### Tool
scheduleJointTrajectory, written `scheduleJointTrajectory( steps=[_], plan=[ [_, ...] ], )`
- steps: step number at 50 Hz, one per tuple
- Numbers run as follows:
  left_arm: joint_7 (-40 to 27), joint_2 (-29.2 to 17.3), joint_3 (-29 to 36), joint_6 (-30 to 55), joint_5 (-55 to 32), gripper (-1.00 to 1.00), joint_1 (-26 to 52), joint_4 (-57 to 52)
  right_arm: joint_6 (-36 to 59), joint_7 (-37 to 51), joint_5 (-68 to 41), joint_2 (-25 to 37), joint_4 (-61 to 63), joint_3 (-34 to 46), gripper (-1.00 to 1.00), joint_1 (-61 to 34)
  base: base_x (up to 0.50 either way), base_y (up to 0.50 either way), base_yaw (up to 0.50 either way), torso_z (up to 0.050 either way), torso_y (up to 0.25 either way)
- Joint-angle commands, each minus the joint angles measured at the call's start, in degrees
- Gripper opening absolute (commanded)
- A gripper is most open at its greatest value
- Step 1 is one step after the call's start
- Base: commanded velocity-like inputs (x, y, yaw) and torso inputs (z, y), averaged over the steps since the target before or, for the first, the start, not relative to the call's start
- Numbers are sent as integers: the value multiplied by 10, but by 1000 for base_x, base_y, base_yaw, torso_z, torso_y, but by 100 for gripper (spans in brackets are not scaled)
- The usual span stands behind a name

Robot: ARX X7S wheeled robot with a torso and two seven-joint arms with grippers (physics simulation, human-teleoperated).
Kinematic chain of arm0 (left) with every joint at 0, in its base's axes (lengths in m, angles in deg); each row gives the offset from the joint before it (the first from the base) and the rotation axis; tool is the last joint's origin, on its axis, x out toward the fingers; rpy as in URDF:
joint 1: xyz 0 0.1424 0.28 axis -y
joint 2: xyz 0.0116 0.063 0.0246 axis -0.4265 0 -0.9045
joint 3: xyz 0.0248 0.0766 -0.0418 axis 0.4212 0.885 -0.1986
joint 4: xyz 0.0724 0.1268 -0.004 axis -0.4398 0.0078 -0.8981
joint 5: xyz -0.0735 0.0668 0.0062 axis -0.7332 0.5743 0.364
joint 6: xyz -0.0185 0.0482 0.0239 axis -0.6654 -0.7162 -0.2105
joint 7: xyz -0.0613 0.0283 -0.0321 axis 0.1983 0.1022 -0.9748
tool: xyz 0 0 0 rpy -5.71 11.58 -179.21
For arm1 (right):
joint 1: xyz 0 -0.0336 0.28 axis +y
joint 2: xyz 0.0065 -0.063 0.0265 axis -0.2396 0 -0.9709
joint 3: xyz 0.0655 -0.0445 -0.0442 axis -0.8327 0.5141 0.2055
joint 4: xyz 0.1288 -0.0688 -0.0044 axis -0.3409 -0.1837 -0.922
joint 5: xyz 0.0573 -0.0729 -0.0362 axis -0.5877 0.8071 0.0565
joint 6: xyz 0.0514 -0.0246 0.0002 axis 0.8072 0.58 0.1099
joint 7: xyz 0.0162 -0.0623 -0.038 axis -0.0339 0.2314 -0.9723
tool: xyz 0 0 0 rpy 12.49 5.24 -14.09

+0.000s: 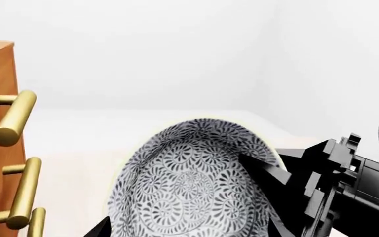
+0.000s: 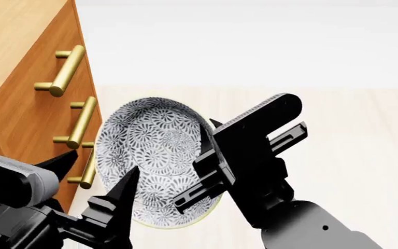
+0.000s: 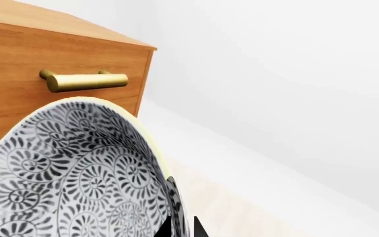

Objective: Put the bowl on top of the cabinet.

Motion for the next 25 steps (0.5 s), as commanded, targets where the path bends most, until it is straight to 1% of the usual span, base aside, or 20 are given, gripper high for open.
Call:
scheduleJointTrajectory(
  steps=[1, 14, 22, 25],
  plan=[
    [-2, 1, -13, 3, -21, 100, 9, 17, -3, 1, 8, 9, 19, -3, -100, 6, 0, 0, 0, 0, 0],
    [1, -4, -10, -5, -14, 100, 4, 19, -4, 4, 6, 21, 30, -6, -100, 11, 0, 0, 0, 0, 0],
    [6, -5, -6, -17, -2, 100, -5, 18, -2, 19, 8, 37, 71, -6, -100, 23, 0, 0, 0, 0, 1],
    [-1, -8, -1, -24, 19, 100, -10, 8, 0, 23, 8, 38, 79, -6, -100, 24, 0, 0, 0, 0, 0]
  ],
)
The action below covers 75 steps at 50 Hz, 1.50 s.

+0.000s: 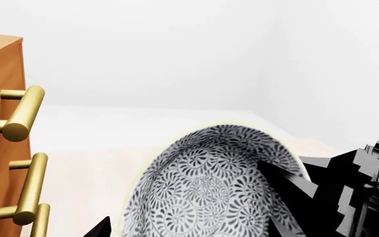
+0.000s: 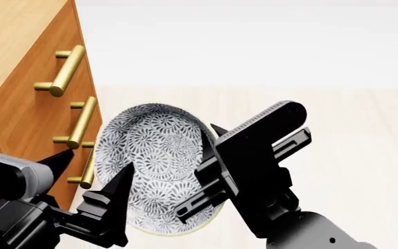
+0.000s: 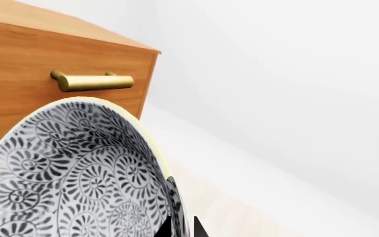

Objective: Put the bowl on top of the cabinet.

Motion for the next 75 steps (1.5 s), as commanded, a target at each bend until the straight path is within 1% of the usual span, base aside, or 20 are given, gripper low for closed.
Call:
scheduleJointTrajectory(
  steps=[1, 7, 18, 19, 56, 75],
  plan=[
    [-1, -4, 6, -14, 19, 100, -13, -10, 0, 15, 11, 18, 53, -4, -100, 10, 0, 0, 0, 0, 0],
    [-4, -6, 3, -17, 17, 100, -16, -15, 6, 29, 20, 37, 119, 8, -100, 24, 0, 0, 0, 0, 0],
    [1, -9, 0, -29, 18, 100, -23, -10, 18, 40, 26, 48, 170, 16, -100, 25, 0, 0, 0, 1, 1],
    [1, -9, 1, -29, 18, 100, -24, -11, 21, 43, 32, 55, 189, 22, -100, 27, 0, 0, 0, 0, 0],
    [11, -18, 11, -51, 34, 100, -32, -3, 4, 40, 29, 62, 174, 11, -100, 35, 0, 0, 0, 0, 0],
    [11, -25, 1, -64, 37, 100, -41, 12, 6, 45, 18, 71, 190, 1, -100, 35, 0, 0, 0, 0, 1]
  ],
)
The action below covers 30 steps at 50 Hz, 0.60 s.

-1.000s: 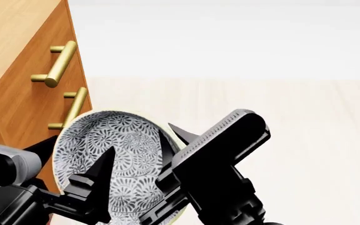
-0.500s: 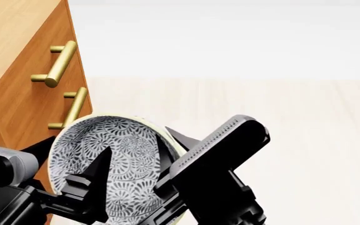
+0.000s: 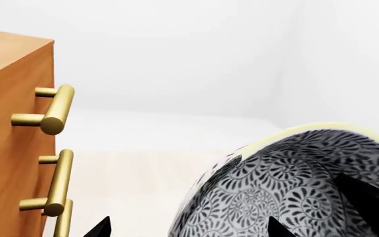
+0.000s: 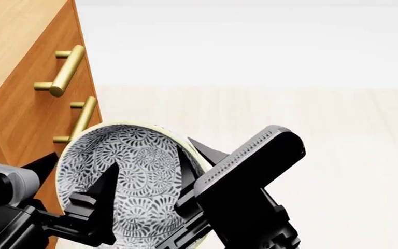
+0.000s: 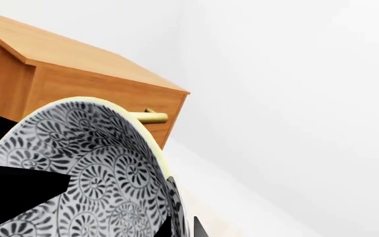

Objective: Put the bowl on top of the cabinet.

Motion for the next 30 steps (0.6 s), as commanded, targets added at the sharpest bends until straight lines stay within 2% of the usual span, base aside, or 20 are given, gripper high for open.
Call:
scheduleJointTrajectory(
  steps=[1, 8, 9, 30],
  plan=[
    [2, -3, -3, -8, 2, 100, -4, 8, 0, 3, 7, 3, 10, -8, -100, -2, 0, 0, 0, 0, 0],
    [6, -5, 4, -14, 21, 100, -1, 21, 4, 4, 7, 4, 18, -6, -100, -3, 0, 0, 0, 0, 0],
    [6, -5, 3, -15, 19, -100, -1, 23, 4, 5, 8, 4, 19, -6, -100, -3, 0, 0, 0, 10, 0],
    [2, -6, 7, -25, 26, -100, -7, 18, -1, 5, 12, 3, 7, -7, -100, -1, 0, 0, 0, 0, 0]
  ],
)
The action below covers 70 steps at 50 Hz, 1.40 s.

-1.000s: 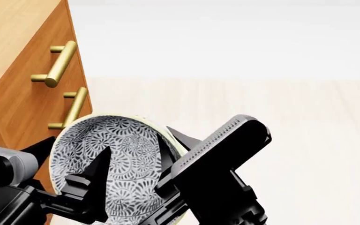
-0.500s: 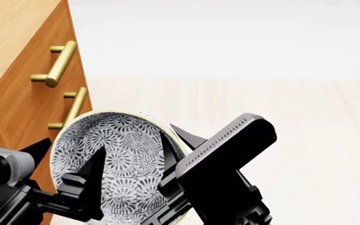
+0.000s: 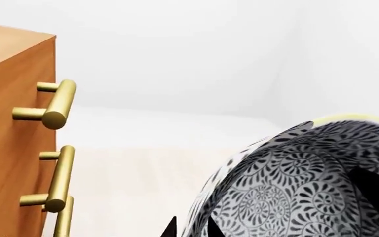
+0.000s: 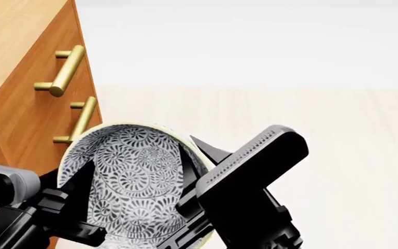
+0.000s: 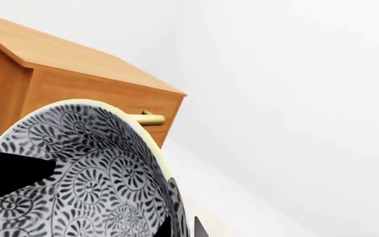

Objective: Put the bowl on top of the cabinet.

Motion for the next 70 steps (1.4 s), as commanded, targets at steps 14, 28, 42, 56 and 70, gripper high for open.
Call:
scheduleJointTrajectory(
  steps=[14, 28, 42, 56, 70],
  plan=[
    [-42, 10, 21, 36, 13, -100, 47, -8, 1, 2, 8, 0, -14, -7, -100, 2, 0, 0, 0, 0, 0],
    [-66, 13, 27, 54, 1, -100, 67, -21, 12, 8, -30, 10, -15, -28, 100, 3, 0, 0, 0, 0, 1],
    [-72, 12, 29, 56, -3, -100, 73, -20, 18, 12, -29, 13, -10, -27, 100, 3, 0, 0, 0, 0, 0],
    [-71, 8, 56, 52, 30, -100, 80, -25, -19, 15, -32, 34, -6, -45, 100, 34, 0, 0, 0, 1, 1],
    [-80, 26, 100, 69, 63, -100, 115, 10, -155, 12, -25, 73, -21, -86, 100, 139, 0, 0, 0, 0, 0]
  ],
)
